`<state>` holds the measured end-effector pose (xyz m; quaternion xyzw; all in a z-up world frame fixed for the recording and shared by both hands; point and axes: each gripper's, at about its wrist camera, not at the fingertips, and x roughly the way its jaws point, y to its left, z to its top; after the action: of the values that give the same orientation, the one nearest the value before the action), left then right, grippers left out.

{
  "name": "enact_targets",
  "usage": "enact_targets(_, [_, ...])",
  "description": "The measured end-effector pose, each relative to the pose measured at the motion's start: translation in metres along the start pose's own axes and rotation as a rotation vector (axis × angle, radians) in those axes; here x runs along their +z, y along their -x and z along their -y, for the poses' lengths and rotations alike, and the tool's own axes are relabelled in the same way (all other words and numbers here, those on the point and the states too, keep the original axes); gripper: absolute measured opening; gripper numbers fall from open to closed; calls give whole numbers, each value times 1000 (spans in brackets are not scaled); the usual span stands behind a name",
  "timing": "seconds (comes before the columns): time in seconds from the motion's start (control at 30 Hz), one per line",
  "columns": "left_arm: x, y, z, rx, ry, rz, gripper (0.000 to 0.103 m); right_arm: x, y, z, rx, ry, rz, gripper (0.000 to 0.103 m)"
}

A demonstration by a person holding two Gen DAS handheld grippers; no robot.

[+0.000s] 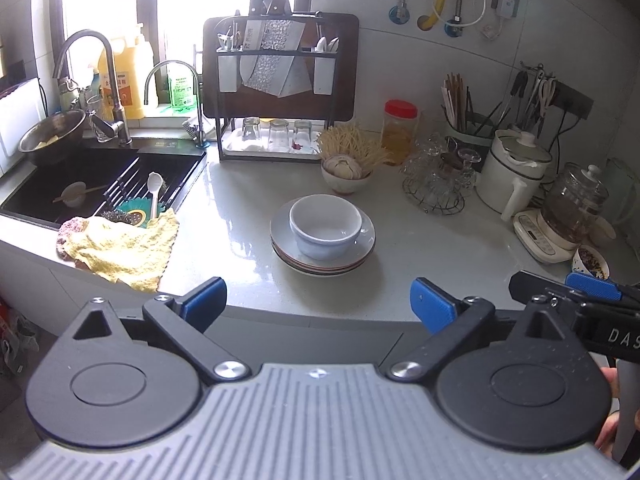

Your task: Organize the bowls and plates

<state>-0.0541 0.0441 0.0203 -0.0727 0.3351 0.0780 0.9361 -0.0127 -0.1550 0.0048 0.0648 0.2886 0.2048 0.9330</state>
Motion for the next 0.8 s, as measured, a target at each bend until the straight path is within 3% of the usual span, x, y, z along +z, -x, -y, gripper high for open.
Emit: enact_targets(0.8, [-12,4,-4,8,11,-2,100,-9,6,-7,-17,3,9,103])
